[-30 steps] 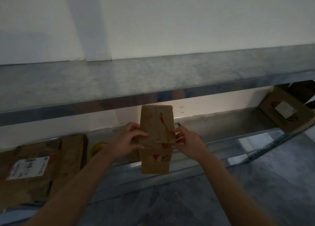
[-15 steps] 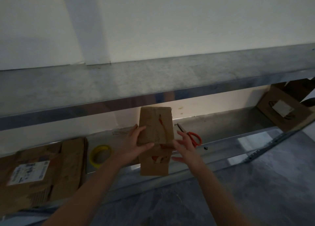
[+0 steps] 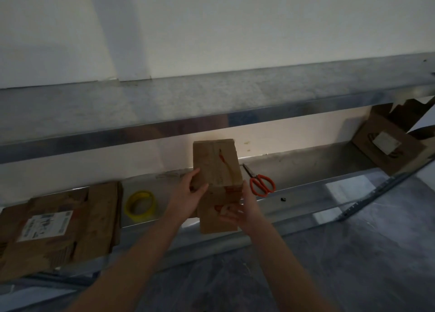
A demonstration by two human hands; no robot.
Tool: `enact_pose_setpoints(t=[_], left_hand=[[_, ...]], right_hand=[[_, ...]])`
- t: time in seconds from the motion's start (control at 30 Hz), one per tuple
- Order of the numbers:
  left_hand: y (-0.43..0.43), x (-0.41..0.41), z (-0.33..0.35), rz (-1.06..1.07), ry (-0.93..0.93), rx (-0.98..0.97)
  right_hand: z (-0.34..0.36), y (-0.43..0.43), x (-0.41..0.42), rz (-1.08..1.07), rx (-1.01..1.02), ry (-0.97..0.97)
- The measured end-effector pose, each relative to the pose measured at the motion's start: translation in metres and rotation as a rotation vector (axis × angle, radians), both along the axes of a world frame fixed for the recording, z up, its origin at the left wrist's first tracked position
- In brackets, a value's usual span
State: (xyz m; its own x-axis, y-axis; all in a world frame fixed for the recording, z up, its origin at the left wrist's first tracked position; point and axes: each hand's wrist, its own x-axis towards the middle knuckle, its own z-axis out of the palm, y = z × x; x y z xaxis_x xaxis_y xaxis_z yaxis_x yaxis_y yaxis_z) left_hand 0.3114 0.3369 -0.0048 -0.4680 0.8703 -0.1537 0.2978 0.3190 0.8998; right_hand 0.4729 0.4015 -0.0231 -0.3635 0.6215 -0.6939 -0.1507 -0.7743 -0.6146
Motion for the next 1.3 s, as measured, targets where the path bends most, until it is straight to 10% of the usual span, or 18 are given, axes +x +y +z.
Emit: enact_pose_setpoints(t=[0.4, 0.9, 1.13, 1.3], left_hand=[[-0.045, 0.043, -0.004, -0.006, 0.123, -0.004], [-0.054, 0.082, -0.005, 0.113, -0.391, 0.138], [-0.050, 0.079, -0.006, 0.119, -0.141, 0.021], [-0.044, 0.060, 0.012, 0.028, -0.022, 0.125]], right_hand=[[0.002, -0.035, 0.049, 0.030, -0.059, -0.019], [0.030, -0.048, 0.059, -0.108, -0.042, 0.183], [0.026, -0.030, 0.052, -0.157, -0.076, 0.274], [0.009, -0.034, 0.053, -0.088, 0.311, 0.194]])
